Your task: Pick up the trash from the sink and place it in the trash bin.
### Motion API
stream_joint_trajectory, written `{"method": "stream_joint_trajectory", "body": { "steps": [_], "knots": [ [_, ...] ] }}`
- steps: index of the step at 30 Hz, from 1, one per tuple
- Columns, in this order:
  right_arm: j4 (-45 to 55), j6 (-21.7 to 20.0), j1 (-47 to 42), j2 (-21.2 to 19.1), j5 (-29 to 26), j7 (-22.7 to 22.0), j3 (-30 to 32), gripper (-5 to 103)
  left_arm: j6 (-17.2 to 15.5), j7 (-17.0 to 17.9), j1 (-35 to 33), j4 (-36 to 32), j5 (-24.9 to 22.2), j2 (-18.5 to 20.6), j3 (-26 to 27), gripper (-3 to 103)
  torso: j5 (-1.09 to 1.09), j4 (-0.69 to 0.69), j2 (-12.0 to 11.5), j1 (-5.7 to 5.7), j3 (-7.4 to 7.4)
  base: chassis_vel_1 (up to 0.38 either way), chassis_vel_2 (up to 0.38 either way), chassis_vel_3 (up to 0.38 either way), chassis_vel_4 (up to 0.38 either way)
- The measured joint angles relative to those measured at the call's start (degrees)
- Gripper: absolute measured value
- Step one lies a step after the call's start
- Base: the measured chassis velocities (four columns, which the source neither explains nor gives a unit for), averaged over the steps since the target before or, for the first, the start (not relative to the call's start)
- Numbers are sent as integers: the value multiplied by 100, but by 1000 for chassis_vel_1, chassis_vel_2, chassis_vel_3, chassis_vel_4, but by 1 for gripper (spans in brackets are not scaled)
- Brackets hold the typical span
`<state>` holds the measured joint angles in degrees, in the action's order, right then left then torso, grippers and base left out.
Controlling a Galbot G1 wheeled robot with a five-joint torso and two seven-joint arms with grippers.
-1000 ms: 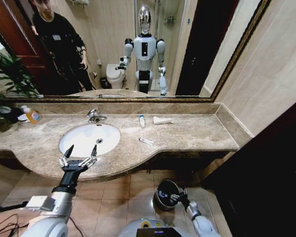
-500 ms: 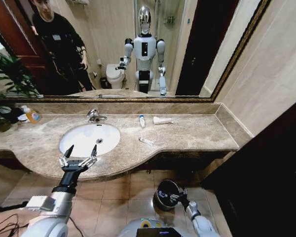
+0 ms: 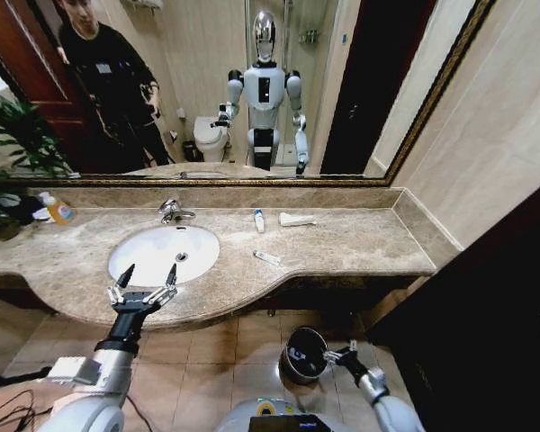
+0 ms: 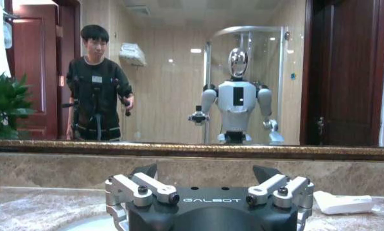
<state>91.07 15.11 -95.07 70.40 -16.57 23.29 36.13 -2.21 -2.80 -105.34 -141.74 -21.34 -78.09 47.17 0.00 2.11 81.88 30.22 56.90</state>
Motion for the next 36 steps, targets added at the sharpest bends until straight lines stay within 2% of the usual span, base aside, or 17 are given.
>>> {"method": "stream_joint_trajectory", "body": {
  "steps": [1, 5, 6, 9, 10, 12, 15, 17, 19, 20, 24, 29, 31, 36],
  "knots": [
    [0, 0, 0, 0, 0, 0, 0, 100, 0, 0, 0, 0, 0, 0, 0, 100, 0, 0, 0, 0, 0, 0, 0, 0, 0],
    [1313, -431, -574, -141, -330, -41, 289, 100, 0, 1, 0, 0, 0, 0, 1, 100, 1, 0, 0, 0, 0, 0, 0, 0, 0],
    [1313, -431, -574, -141, -330, -41, 289, 100, 0, 1, 0, 0, 0, 0, 1, 100, 1, 0, 0, 0, 0, 0, 0, 0, 0],
    [2200, -817, -619, -167, -519, -19, 491, 100, 0, 1, 0, 0, 0, 0, 1, 100, 0, 0, 0, 0, 0, 0, 0, 0, 0],
    [2200, -817, -619, -167, -519, -19, 491, 100, 0, 1, 0, 0, 0, 0, 1, 100, 0, 0, 0, 0, 0, 0, 0, 0, 0],
    [2617, -1123, -493, -230, -634, -15, 530, 100, 0, 0, 0, 0, 0, 0, 0, 100, 0, -1, 0, 0, 0, 0, 0, 0, 0],
    [2731, -1248, -412, -259, -676, -14, 526, 100, 0, 0, 0, 0, 0, 0, 0, 100, 0, -1, 0, 0, 0, 0, 0, 0, 0],
    [2997, -1780, 69, -409, -810, -43, 409, 100, 0, 0, 0, 0, 0, 0, 0, 100, 2, -1, 0, 0, 0, 0, 0, 0, 0],
    [3004, -2292, 864, -748, -978, -62, 125, 100, 0, 0, 0, 0, 0, 0, 0, 100, 1, 2, 0, 1, 1, 0, 0, 0, 0],
    [3004, -2292, 864, -748, -978, -62, 125, 100, 0, 0, 0, 0, 0, 0, 0, 100, 1, 2, 0, 1, 1, 0, 0, 0, 0],
    [2712, -2717, 1635, -1322, -1190, -68, -289, 100, 0, 1, 0, 0, 0, 0, 0, 100, 0, 0, 0, 1, 1, 0, 0, 0, 0],
    [2196, -2818, 2418, -1654, -1210, -121, -864, 100, 0, 0, 0, 0, 0, 0, 0, 100, 1, 0, 0, 1, 1, 0, 0, 0, 0],
    [2089, -2842, 2579, -1685, -1202, -155, -996, 100, 0, 1, 0, 0, 0, 0, 1, 100, -1, 0, 0, 1, 1, 0, 0, 0, 0],
    [1552, -2984, 3417, -1712, -1206, -401, -1926, 100, 0, 1, 0, 0, 0, 0, 1, 100, 0, 1, 0, 1, 1, 0, 0, 0, 0]
  ]
}}
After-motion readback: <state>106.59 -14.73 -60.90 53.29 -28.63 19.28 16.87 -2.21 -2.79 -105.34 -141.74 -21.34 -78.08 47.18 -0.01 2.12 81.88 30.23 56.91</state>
